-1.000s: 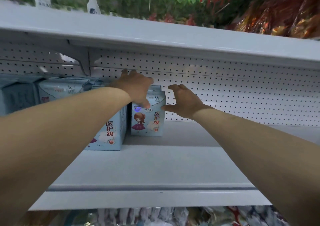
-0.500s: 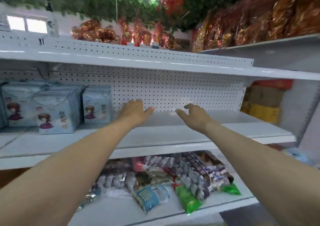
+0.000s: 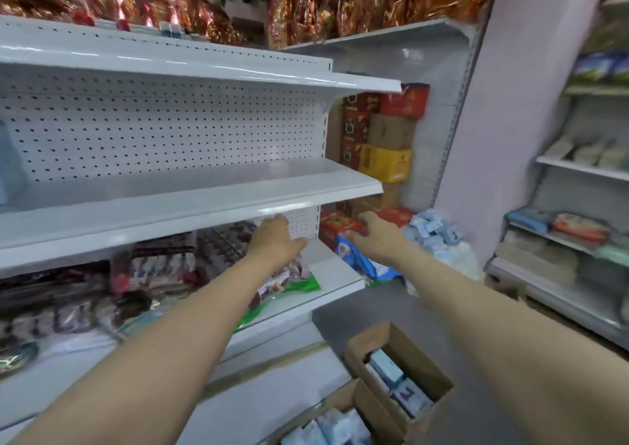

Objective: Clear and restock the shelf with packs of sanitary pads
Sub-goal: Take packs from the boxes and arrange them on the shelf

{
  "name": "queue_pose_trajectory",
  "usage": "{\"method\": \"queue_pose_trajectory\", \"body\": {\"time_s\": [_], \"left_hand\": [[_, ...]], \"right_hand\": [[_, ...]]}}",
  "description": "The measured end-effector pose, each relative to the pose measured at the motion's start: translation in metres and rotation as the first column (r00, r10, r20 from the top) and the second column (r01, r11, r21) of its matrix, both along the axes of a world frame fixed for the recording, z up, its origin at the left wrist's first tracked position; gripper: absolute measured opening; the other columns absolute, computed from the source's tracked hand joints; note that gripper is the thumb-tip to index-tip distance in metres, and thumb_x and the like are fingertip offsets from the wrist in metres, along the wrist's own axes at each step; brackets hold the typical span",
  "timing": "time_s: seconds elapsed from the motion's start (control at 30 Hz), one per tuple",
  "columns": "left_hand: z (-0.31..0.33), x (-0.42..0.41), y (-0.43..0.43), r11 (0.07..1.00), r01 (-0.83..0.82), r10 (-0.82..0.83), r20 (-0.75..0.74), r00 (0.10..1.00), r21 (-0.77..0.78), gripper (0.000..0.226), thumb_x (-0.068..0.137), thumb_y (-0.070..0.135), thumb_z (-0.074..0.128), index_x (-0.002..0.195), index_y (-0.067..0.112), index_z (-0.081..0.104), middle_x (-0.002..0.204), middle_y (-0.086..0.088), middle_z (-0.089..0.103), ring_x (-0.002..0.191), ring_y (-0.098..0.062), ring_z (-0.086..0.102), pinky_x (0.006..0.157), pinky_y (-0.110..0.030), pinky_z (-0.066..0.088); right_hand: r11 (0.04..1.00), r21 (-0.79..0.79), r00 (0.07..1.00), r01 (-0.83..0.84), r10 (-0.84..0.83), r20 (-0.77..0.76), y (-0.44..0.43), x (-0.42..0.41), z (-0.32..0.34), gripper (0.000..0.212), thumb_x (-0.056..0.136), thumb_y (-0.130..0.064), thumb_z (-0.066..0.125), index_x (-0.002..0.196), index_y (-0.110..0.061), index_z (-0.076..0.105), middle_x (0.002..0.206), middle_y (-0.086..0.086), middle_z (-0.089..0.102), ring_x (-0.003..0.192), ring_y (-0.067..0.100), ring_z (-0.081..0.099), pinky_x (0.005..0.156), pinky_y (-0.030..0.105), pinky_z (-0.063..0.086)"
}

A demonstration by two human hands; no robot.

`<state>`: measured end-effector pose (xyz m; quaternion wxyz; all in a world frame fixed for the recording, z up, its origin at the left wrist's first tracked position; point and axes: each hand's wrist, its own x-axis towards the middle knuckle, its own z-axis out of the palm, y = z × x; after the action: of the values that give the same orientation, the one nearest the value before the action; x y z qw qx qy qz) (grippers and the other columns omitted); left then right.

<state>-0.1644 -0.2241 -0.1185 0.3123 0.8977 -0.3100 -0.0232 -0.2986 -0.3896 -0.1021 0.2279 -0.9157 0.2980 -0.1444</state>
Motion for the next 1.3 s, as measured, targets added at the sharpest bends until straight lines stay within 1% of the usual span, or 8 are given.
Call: {"method": "queue_pose_trajectory", "body": {"time_s": [0.1,0.2,0.33,0.5,0.63,0.83,1.1,1.3], "left_hand": [[-0.012,-0.026,-0.044,0.999,0.048,-0.048,-0.02,0.999,0.008,0.062,0.087,0.045,0.07,0.135,0.01,0.051,0.134,-0.014,0.055,0.122,-0.032,0.053,0.099,-0.035,0.045],[-0.021,-0.042,-0.087,0.995,0.095,-0.094,-0.022,0.995,0.024,0.061,0.086,0.046,0.071,0.133,0.011,0.052,0.132,-0.014,0.054,0.122,-0.032,0.053,0.097,-0.035,0.044],[-0.036,-0.046,-0.143,0.989,0.146,-0.145,-0.02,0.989,0.036,0.053,0.088,0.041,0.071,0.127,0.01,0.054,0.128,-0.014,0.056,0.116,-0.031,0.055,0.089,-0.034,0.044],[-0.061,-0.033,-0.224,0.983,0.179,-0.176,-0.058,0.983,0.05,0.058,0.086,0.041,0.072,0.132,0.011,0.052,0.131,-0.015,0.054,0.12,-0.032,0.053,0.093,-0.033,0.043],[-0.078,-0.012,-0.295,0.973,0.221,-0.215,-0.076,0.974,0.074,0.045,0.087,0.035,0.072,0.122,0.01,0.058,0.127,-0.015,0.056,0.117,-0.032,0.055,0.09,-0.034,0.043],[-0.094,0.016,-0.392,0.957,0.277,-0.262,-0.149,0.953,0.089,0.055,0.091,0.03,0.069,0.139,0.01,0.049,0.142,-0.016,0.051,0.132,-0.032,0.045,0.101,-0.031,0.038],[-0.139,0.045,-0.489,0.961,0.23,-0.195,-0.21,0.958,0.154,0.053,0.088,0.031,0.071,0.134,0.01,0.052,0.139,-0.013,0.052,0.128,-0.032,0.048,0.1,-0.036,0.043],[-0.196,0.056,-0.552,0.974,0.07,-0.006,-0.283,0.959,0.216,0.055,0.091,0.032,0.069,0.135,0.003,0.052,0.14,-0.016,0.053,0.129,-0.034,0.049,0.101,-0.035,0.042]], "right_hand": [[0.998,0.038,0.999,0.048,-0.048,-0.004,-0.038,-0.028,-0.014,0.062,0.098,-0.039,0.06,0.148,-0.008,0.04,0.142,0.019,0.054,0.13,0.035,0.051,0.104,0.039,0.043],[0.995,0.033,0.996,0.09,-0.09,-0.019,-0.075,-0.047,-0.028,0.063,0.097,-0.041,0.06,0.147,-0.009,0.041,0.144,0.015,0.054,0.131,0.032,0.051,0.101,0.036,0.042],[0.986,0.044,0.985,0.162,-0.159,-0.074,-0.126,-0.062,-0.05,0.067,0.099,-0.043,0.058,0.153,-0.011,0.034,0.148,0.016,0.05,0.136,0.033,0.046,0.105,0.035,0.037],[0.978,0.032,0.971,0.204,-0.198,-0.132,-0.2,-0.058,-0.075,0.064,0.097,-0.044,0.059,0.148,-0.012,0.038,0.14,0.018,0.056,0.127,0.034,0.053,0.099,0.039,0.044],[0.973,0.016,0.957,0.232,-0.225,-0.184,-0.265,-0.039,-0.09,0.065,0.096,-0.04,0.06,0.15,-0.014,0.036,0.138,0.02,0.055,0.128,0.035,0.052,0.098,0.036,0.041],[0.975,-0.009,0.944,0.222,-0.218,-0.248,-0.357,-0.004,-0.099,0.063,0.098,-0.039,0.058,0.15,-0.013,0.035,0.138,0.02,0.054,0.127,0.035,0.051,0.096,0.037,0.042],[0.977,0.068,0.936,0.201,-0.172,-0.307,-0.467,0.026,-0.147,0.063,0.096,-0.042,0.059,0.148,-0.015,0.037,0.129,0.016,0.06,0.118,0.033,0.056,0.093,0.038,0.047],[0.988,0.139,0.918,0.074,-0.013,-0.395,-0.56,0.056,-0.205,0.065,0.097,-0.043,0.059,0.151,-0.015,0.036,0.141,0.014,0.054,0.131,0.032,0.05,0.105,0.039,0.042]]}}
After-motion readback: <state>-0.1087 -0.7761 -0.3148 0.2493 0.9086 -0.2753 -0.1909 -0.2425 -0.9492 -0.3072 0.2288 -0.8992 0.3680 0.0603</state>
